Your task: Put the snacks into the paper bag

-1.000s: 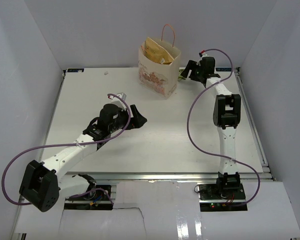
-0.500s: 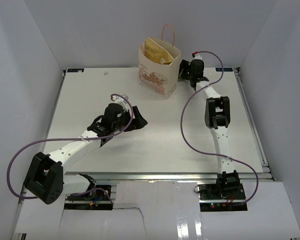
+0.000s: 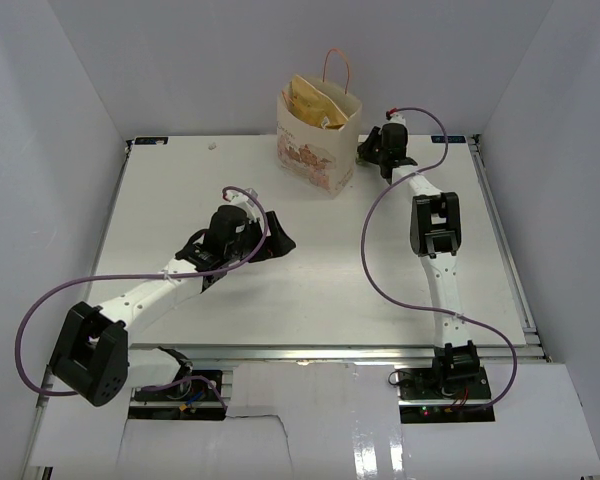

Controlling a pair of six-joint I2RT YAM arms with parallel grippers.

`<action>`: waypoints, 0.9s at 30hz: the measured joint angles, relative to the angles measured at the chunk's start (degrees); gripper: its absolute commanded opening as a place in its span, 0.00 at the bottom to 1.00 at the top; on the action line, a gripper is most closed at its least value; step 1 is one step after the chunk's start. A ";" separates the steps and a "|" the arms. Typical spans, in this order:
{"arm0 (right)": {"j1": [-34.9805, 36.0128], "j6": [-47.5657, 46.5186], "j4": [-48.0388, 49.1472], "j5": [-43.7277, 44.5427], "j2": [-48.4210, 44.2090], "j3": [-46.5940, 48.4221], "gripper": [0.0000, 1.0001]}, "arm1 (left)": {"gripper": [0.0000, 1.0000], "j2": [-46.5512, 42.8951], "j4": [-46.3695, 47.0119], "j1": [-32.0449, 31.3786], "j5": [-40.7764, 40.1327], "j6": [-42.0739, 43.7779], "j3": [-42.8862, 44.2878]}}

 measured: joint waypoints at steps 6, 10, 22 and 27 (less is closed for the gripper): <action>-1.86 -1.70 0.22 -4.28 -5.73 -8.68 0.08 | 0.98 -1.27 0.09 0.00 0.00 -0.07 0.00; -5.49 -5.99 -1.51 -13.40 -12.33 -17.11 0.08 | 0.98 -2.91 1.25 0.00 0.07 -0.26 -0.13; -10.27 -25.94 -3.91 -27.28 -48.26 -29.79 0.08 | 0.98 -3.30 5.73 0.13 1.70 1.31 -0.79; -0.76 -36.17 -4.02 -26.25 -55.69 -24.81 0.08 | 0.98 -2.93 7.41 0.55 3.39 2.01 -0.79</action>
